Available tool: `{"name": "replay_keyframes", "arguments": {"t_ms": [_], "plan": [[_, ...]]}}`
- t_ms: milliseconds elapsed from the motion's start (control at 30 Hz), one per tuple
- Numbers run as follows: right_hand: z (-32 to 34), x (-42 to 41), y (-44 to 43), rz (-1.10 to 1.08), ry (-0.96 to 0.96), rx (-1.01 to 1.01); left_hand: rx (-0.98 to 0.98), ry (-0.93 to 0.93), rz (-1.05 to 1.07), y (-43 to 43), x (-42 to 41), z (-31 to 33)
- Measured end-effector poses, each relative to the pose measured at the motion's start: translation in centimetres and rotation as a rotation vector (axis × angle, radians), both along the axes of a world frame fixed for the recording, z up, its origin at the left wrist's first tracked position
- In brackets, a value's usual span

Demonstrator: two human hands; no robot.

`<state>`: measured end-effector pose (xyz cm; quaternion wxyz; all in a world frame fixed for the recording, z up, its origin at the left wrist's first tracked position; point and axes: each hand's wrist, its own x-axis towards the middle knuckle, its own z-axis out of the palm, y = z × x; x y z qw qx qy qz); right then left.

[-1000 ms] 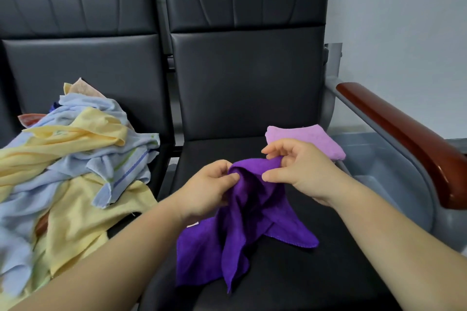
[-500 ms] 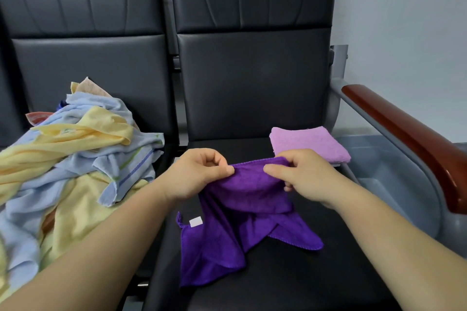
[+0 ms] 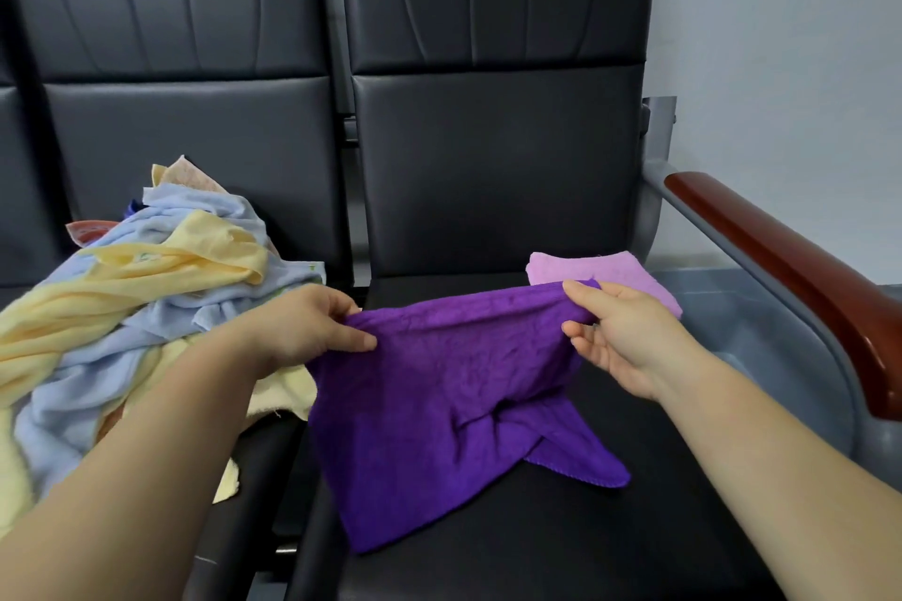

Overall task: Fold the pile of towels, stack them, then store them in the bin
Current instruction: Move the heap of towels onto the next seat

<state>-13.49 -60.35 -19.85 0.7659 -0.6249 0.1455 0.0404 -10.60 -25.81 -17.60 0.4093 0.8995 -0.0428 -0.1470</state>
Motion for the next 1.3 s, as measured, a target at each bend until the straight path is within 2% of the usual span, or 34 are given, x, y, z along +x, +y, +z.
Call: {"name": "replay_keyframes", "arguments": {"t_ms": [67, 267, 367, 433, 533, 633, 767, 833, 967, 1067, 1133, 1233, 1300], "plan": [[-0.3, 0.5, 0.1, -0.037, -0.009, 0.039, -0.103, 0.026, 0.109, 1.0, 0.3, -0.1], [1.1, 2.4, 1.7, -0.059, -0.058, 0.081, -0.606, 0.272, 0.451, 3.2, 1.7, -0.6], [3.8, 3.9, 2.2, -0.108, -0.148, 0.098, -0.963, 0.302, 0.546, 3.3, 2.9, 0.3], [6.4, 4.8, 2.5, -0.117, -0.226, 0.107, -1.080, 0.179, 0.523, 2.9, 3.4, 2.0], [10.3, 5.6, 2.6, -0.112, -0.345, 0.115, -1.154, -0.114, 0.436, 1.9, 3.3, 5.9], [12.7, 5.4, 1.9, -0.124, -0.422, 0.106, -1.214, -0.297, 0.322, 1.3, 2.2, 8.9], [11.5, 3.7, 0.2, -0.059, -0.427, 0.086, -1.115, -0.353, 0.234, 1.9, -0.2, 8.8], [8.6, 2.6, -0.5, -0.002, -0.352, -0.026, -0.998, -0.307, 0.207, 2.7, -1.1, 6.3], [0.3, 0.8, -1.7, 0.151, -0.047, -0.363, -0.574, -0.116, 0.258, 3.8, -3.7, -0.8], [-3.9, -0.2, -2.2, 0.232, -0.018, -0.812, -0.254, -0.031, 0.193, 3.9, -4.4, -4.9], [-4.1, -0.9, -1.8, 0.194, -0.107, -0.987, -0.237, -0.022, 0.202, 3.7, -4.3, -6.1], [-3.7, -1.3, -1.2, 0.226, -0.161, -0.945, -0.385, 0.026, 0.278, 3.3, -4.0, -6.4], [-3.5, -1.8, -1.0, 0.326, -0.082, -0.956, -0.346, 0.075, 0.309, 3.4, -4.0, -6.4]]}}
